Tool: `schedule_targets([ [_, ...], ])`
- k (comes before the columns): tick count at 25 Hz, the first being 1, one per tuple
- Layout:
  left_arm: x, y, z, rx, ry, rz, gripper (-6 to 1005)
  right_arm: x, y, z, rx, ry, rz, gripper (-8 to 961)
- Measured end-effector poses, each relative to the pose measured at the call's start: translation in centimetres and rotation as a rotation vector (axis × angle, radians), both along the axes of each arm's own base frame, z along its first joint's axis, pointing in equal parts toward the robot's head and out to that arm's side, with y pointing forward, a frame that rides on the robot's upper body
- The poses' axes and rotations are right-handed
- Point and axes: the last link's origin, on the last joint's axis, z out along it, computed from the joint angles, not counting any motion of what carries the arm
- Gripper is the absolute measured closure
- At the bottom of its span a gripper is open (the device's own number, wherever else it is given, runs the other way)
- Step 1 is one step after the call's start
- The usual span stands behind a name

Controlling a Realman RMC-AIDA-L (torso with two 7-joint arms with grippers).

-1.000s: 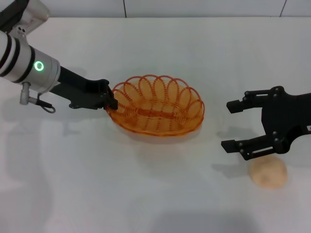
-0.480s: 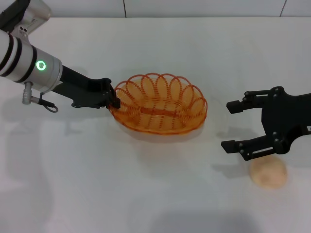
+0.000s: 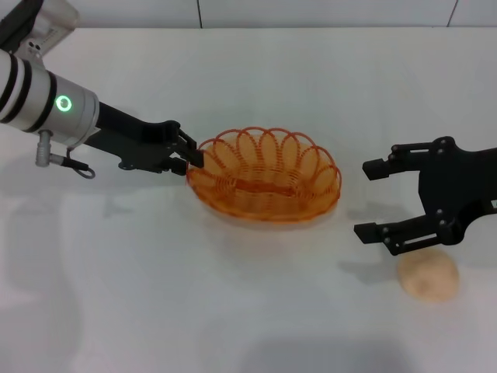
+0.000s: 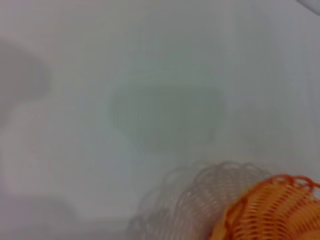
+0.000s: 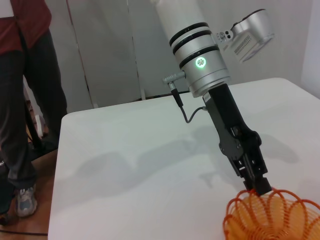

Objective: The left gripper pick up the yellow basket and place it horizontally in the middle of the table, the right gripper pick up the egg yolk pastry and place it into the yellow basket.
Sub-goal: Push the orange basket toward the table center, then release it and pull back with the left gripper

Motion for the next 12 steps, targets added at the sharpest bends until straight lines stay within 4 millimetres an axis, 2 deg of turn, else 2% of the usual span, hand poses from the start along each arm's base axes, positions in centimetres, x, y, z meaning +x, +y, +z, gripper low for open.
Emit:
schedule_targets([
  [4,0.16,-0.12,0.01,-0.003,-0.022,-0.014,714,-0.06,0.05,0.06,0.002,0.001,0.000,112],
  [12,-0.18,-0.21,1.00,0.002,-0.043,-0.022,384,-0.22,0.17,0.10,0.005,0.002,0.003,112],
])
